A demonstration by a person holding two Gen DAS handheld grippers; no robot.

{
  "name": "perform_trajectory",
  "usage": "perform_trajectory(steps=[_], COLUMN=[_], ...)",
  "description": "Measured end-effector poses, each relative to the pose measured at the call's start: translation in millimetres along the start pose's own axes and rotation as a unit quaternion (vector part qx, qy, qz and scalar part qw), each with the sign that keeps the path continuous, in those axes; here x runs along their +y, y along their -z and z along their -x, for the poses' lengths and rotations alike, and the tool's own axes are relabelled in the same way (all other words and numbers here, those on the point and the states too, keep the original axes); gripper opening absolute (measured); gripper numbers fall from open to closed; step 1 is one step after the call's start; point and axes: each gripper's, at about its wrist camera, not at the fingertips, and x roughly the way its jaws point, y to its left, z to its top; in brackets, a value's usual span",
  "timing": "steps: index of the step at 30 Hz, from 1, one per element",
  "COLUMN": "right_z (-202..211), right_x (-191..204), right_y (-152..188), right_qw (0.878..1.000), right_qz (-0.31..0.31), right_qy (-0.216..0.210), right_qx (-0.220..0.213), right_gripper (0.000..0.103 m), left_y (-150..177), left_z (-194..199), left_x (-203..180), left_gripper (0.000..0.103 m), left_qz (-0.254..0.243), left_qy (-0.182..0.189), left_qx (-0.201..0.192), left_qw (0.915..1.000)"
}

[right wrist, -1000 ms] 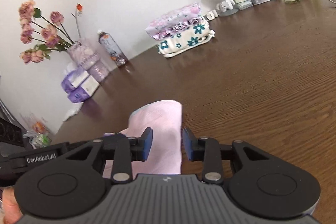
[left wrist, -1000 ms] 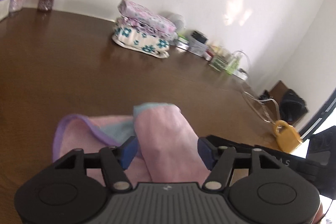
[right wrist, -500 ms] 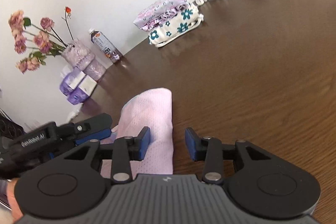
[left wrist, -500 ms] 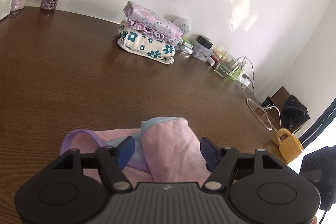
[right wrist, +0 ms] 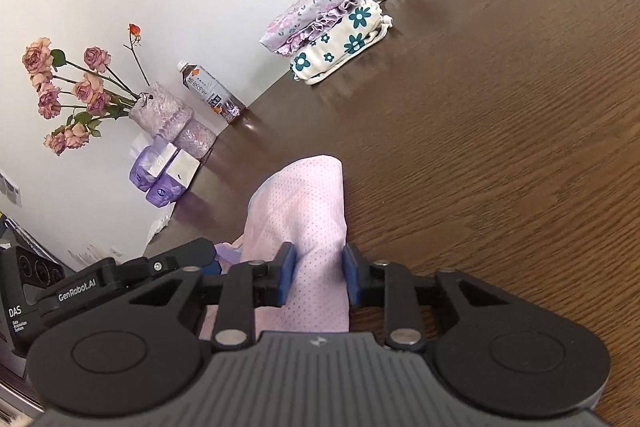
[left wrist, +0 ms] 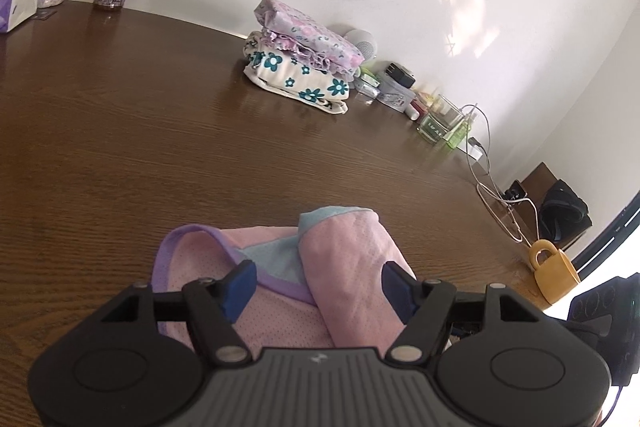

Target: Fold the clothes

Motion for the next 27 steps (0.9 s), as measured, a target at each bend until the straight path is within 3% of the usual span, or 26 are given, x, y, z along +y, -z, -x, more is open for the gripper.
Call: perform_trajectory(steps=[10, 17, 19, 23, 27], right_z=[6.7, 24.1, 27.7, 26.3, 16.1], right_x=[12.2, 27.1, 37.3, 68.7, 99.7], right_y=[-3.3, -16.7, -18.7, -11.4, 7.6], right_qw=[0.999, 0.989, 0.979, 0.945, 0.914], right_qz=[0.032, 0.112, 0.155, 0.261, 0.342], right_qy=[0.027, 0.098, 0.131, 0.197, 0.219], right_qx=[-0.003, -0.001, -0.001, -0.007, -0.003], right_gripper=[0.014, 0.013, 0.013, 0.013, 0.013], left_y=[1.8, 0.3, 0.4, 2.0, 3.8], left_z=[11.0, 22.5, 26.3, 34.1, 39.5], left_x=[5.9, 11.7, 12.6, 14.1, 16.7], left_gripper=[0.068, 0.068, 0.068, 0.068, 0.068], left_qz=[0.0, -0.007, -0.012, -0.023, -0.033], left_qy=[0.007, 0.008, 0.005, 0.007, 0.007], left_qx=[-0.005, -0.017, -0.023, -0.035, -0.041], left_qw=[1.0, 0.9998, 0.9996, 0.9991, 0.9986])
